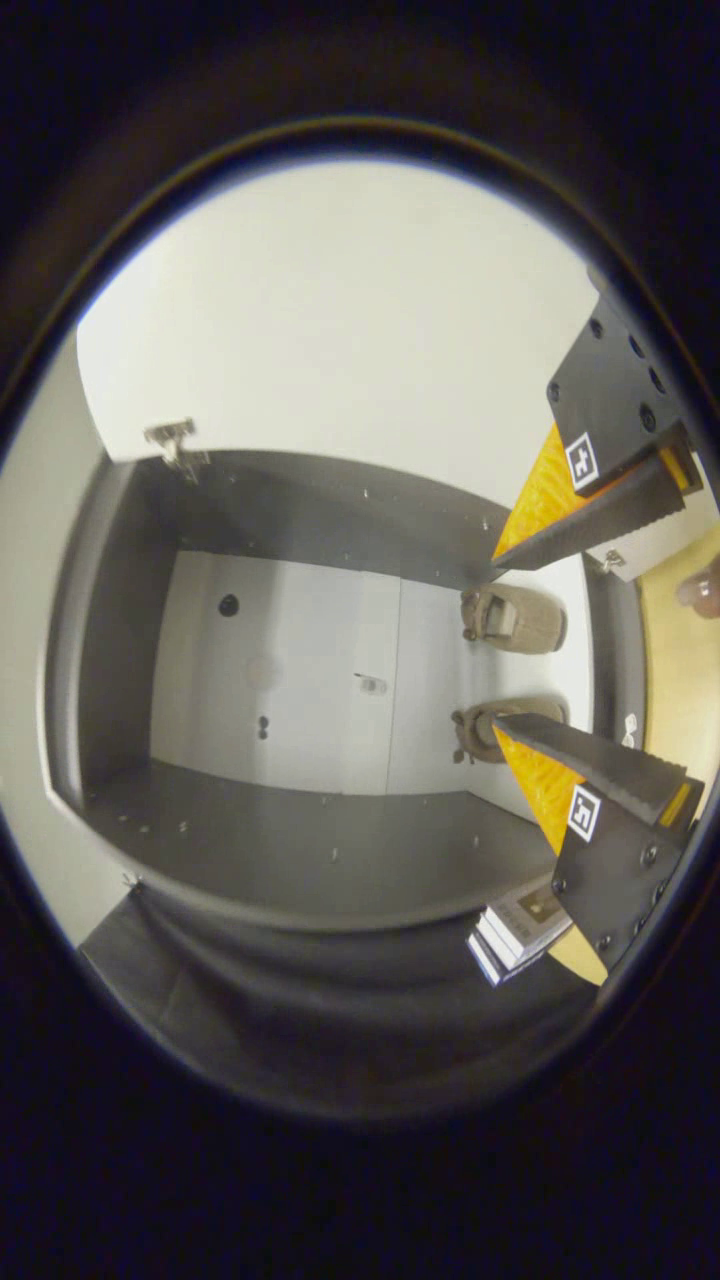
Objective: Open the shoe cabinet door, grab the shoes and put them into the shoe cabinet, then close the shoe cabinet door.
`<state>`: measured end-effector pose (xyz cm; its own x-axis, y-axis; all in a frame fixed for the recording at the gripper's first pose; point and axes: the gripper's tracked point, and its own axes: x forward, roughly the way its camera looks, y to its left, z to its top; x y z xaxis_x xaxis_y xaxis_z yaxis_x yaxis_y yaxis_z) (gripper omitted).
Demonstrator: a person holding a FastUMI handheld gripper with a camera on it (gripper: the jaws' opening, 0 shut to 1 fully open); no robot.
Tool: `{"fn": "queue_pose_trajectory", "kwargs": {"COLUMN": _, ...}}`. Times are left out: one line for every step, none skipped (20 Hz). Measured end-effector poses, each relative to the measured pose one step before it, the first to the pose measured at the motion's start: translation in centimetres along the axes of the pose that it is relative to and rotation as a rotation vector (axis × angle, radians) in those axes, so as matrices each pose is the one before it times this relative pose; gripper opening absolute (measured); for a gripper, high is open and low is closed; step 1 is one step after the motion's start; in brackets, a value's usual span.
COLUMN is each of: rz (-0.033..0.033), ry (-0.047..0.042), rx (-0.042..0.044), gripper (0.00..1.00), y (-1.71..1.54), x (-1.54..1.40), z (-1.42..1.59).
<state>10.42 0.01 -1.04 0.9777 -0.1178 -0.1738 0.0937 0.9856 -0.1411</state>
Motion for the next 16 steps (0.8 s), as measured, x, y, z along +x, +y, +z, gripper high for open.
{"fn": "queue_pose_trajectory", "kwargs": {"rz": -0.00213, "ry": -0.02035, "rx": 0.00995, "gripper": 0.91, "y": -0.192, "x": -2.059, "z": 0.269}}
{"fn": "queue_pose_trajectory", "kwargs": {"rz": -0.00644, "ry": -0.02086, "rx": 0.00744, "gripper": 0.91, "y": -0.365, "x": -2.119, "z": 0.11}}
{"fn": "queue_pose_trajectory", "kwargs": {"rz": -0.00936, "ry": -0.02599, "rx": 0.00666, "gripper": 0.91, "y": -0.546, "x": -1.921, "z": 0.283}}
{"fn": "queue_pose_trajectory", "kwargs": {"rz": -0.01604, "ry": -0.0224, "rx": 0.00372, "gripper": 0.91, "y": -0.841, "x": -1.961, "z": 0.295}}
{"fn": "queue_pose_trajectory", "kwargs": {"rz": -0.02572, "ry": -0.01641, "rx": 0.0042, "gripper": 0.91, "y": -1.158, "x": -1.913, "z": 0.31}}
{"fn": "queue_pose_trajectory", "kwargs": {"rz": -0.02748, "ry": -0.00617, "rx": 0.0069, "gripper": 0.91, "y": -1.356, "x": -1.787, "z": 0.082}}
{"fn": "queue_pose_trajectory", "kwargs": {"rz": -0.03639, "ry": -0.00687, "rx": 0.00779, "gripper": 0.91, "y": -1.814, "x": -1.58, "z": 0.05}}
{"fn": "queue_pose_trajectory", "kwargs": {"rz": -0.03218, "ry": -0.00479, "rx": 0.01151, "gripper": 0.91, "y": -1.781, "x": -1.4, "z": 0.155}}
{"fn": "queue_pose_trajectory", "kwargs": {"rz": -0.03111, "ry": -0.00215, "rx": 0.01164, "gripper": 0.91, "y": -1.592, "x": -1.079, "z": 0.029}}
{"fn": "queue_pose_trajectory", "kwargs": {"rz": -0.03359, "ry": -0.00023, "rx": 0.00439, "gripper": 0.91, "y": -1.816, "x": -0.968, "z": -0.041}}
{"fn": "queue_pose_trajectory", "kwargs": {"rz": -0.03541, "ry": 0.00099, "rx": -0.00251, "gripper": 0.91, "y": -2.028, "x": -0.683, "z": -0.077}}
{"fn": "queue_pose_trajectory", "kwargs": {"rz": -0.03216, "ry": 0.00162, "rx": -0.00396, "gripper": 0.91, "y": -1.924, "x": -0.618, "z": -0.019}}
{"fn": "queue_pose_trajectory", "kwargs": {"rz": -0.02257, "ry": 0.00318, "rx": -0.00334, "gripper": 0.91, "y": -1.716, "x": -0.639, "z": -0.108}}
{"fn": "queue_pose_trajectory", "kwargs": {"rz": -0.02127, "ry": 0.0016, "rx": -0.00629, "gripper": 0.91, "y": -1.749, "x": -0.316, "z": -0.026}}
{"fn": "queue_pose_trajectory", "kwargs": {"rz": -0.01875, "ry": -0.00153, "rx": -0.00887, "gripper": 0.91, "y": -1.7, "x": -0.053, "z": -0.079}}
{"fn": "queue_pose_trajectory", "kwargs": {"rz": -0.01453, "ry": -0.00243, "rx": -0.00863, "gripper": 0.91, "y": -1.724, "x": 0.147, "z": 0.1}}
